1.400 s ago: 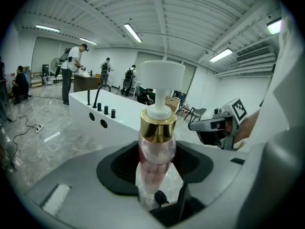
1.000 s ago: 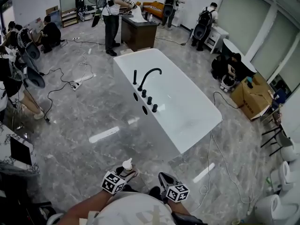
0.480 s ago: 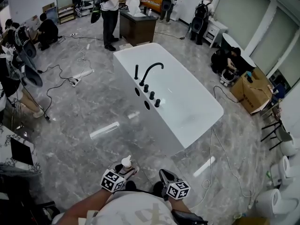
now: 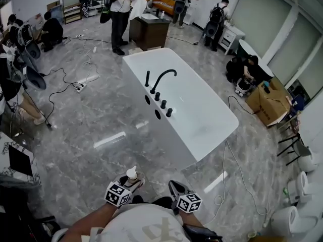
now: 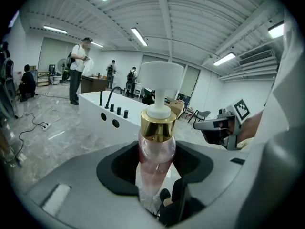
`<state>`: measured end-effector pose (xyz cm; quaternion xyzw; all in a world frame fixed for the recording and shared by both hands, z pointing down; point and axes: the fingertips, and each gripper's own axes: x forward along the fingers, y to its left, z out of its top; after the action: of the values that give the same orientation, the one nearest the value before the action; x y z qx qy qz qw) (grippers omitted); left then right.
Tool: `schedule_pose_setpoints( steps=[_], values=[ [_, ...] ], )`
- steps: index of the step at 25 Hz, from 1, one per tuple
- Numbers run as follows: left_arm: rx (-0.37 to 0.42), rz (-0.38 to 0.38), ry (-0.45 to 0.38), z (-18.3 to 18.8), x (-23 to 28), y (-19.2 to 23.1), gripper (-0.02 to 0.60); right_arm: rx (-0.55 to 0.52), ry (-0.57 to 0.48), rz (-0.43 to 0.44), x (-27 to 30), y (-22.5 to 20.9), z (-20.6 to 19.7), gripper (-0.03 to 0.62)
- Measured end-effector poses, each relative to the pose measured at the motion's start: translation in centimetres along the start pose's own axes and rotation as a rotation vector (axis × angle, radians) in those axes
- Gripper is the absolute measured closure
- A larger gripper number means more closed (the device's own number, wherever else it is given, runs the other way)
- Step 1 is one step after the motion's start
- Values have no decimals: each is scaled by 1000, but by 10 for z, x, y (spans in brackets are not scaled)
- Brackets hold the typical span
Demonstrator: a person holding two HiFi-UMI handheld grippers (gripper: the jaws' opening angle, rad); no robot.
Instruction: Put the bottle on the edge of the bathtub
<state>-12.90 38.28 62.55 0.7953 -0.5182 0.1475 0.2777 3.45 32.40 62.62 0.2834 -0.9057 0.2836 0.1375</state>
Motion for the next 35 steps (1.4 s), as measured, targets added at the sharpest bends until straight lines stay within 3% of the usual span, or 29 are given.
schedule_pose_setpoints(
  steps=[17,24,35],
  values=[
    [-68,78,53,-19,1,15,370,16,68,64,23,-4,-12,588],
    [-69,95,44,7,32,21,370,12,84,94,40,-30,9,588],
    [-28,50,73,56,95,16,370,35,73,86,57,-91,49,588]
  ],
)
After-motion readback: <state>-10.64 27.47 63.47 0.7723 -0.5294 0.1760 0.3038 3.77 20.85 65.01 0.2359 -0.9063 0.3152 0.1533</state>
